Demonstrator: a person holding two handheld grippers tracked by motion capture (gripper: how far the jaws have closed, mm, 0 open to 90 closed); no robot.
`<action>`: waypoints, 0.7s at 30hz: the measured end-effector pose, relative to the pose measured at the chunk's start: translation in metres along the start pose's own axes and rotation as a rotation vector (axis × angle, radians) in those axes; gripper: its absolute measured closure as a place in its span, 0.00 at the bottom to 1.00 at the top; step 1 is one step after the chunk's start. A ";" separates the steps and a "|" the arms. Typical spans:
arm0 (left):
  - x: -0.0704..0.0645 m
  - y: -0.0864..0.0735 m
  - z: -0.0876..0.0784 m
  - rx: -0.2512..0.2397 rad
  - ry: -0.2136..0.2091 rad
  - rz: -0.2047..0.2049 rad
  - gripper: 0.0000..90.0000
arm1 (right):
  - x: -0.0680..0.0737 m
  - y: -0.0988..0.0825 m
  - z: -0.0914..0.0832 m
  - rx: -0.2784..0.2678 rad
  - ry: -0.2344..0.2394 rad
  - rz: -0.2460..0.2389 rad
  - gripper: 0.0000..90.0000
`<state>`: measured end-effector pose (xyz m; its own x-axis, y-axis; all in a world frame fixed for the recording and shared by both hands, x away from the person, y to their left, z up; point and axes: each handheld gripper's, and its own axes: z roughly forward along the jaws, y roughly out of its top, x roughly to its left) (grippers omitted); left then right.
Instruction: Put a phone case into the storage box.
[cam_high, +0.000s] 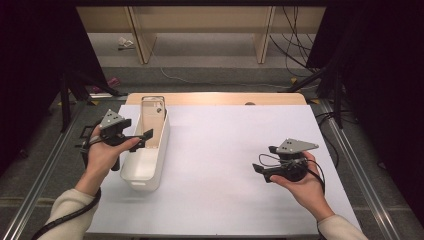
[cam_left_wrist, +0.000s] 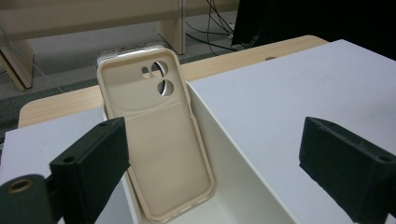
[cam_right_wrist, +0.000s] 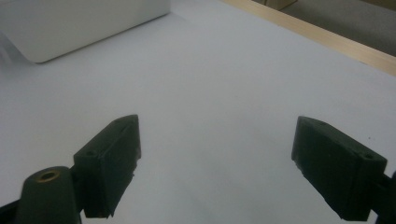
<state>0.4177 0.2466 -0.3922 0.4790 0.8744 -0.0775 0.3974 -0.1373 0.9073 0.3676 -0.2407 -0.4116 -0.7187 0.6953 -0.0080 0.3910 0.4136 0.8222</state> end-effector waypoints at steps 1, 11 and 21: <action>-0.001 -0.001 -0.001 0.002 -0.003 -0.002 0.09 | 0.000 0.000 0.000 0.000 0.000 0.000 0.18; -0.006 -0.009 -0.005 0.008 -0.020 0.000 0.09 | 0.000 0.000 0.000 0.000 0.000 0.001 0.18; -0.015 -0.012 -0.007 0.012 -0.041 0.024 0.09 | -0.001 0.000 0.000 0.001 -0.001 0.003 0.18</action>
<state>0.3999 0.2387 -0.3989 0.5204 0.8508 -0.0728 0.3945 -0.1639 0.9042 0.3677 -0.2414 -0.4115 -0.7173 0.6967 -0.0063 0.3933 0.4123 0.8218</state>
